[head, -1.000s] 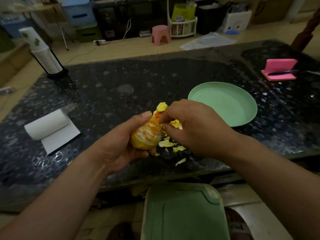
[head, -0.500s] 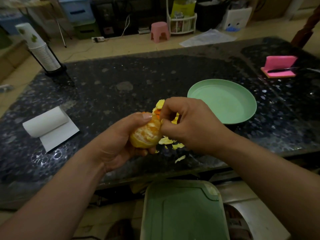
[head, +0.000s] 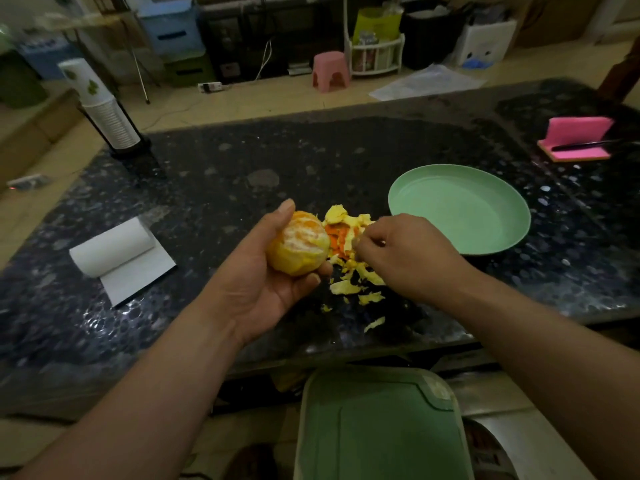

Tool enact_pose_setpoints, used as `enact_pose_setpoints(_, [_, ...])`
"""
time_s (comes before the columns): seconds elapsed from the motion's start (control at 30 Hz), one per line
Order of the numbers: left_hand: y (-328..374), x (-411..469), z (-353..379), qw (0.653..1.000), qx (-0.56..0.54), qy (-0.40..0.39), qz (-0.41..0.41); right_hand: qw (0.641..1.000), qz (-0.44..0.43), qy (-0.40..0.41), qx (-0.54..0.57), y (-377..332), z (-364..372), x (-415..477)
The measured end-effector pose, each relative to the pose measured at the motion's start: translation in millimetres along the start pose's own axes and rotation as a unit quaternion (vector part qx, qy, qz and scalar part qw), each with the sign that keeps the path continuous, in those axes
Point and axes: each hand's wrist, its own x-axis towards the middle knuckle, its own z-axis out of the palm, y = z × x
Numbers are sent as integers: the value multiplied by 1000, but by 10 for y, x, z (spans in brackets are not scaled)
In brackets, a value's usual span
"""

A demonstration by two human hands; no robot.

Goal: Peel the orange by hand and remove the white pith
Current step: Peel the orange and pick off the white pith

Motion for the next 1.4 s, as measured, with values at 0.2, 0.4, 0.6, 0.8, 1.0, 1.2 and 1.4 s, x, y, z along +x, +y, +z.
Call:
enact_pose_setpoints(0.2, [-41,23,26,999,-22,-2,23,993,-34,29,107,-124,-8,-49])
enact_pose_setpoints(0.4, [-77,75,61,997,-15,17,73,983,-51,13,177,-211,-16,-108])
enact_pose_setpoints(0.6, [-102,79,81,990,57,40,123,985,-54,35,158,-226,-18,-123])
enact_pose_setpoints(0.8, [-155,58,96,976,131,63,159,987,-55,58,141,-255,-14,-142])
enact_pose_setpoints(1.0, [-174,47,130,972,146,75,169,985,-59,97,128,-302,31,-156])
enact_pose_setpoints(1.2, [-135,34,124,989,43,45,136,978,-52,98,176,-277,-1,-144])
enact_pose_setpoints(1.4, [-90,50,75,991,11,32,133,971,-63,44,228,-270,-63,-162])
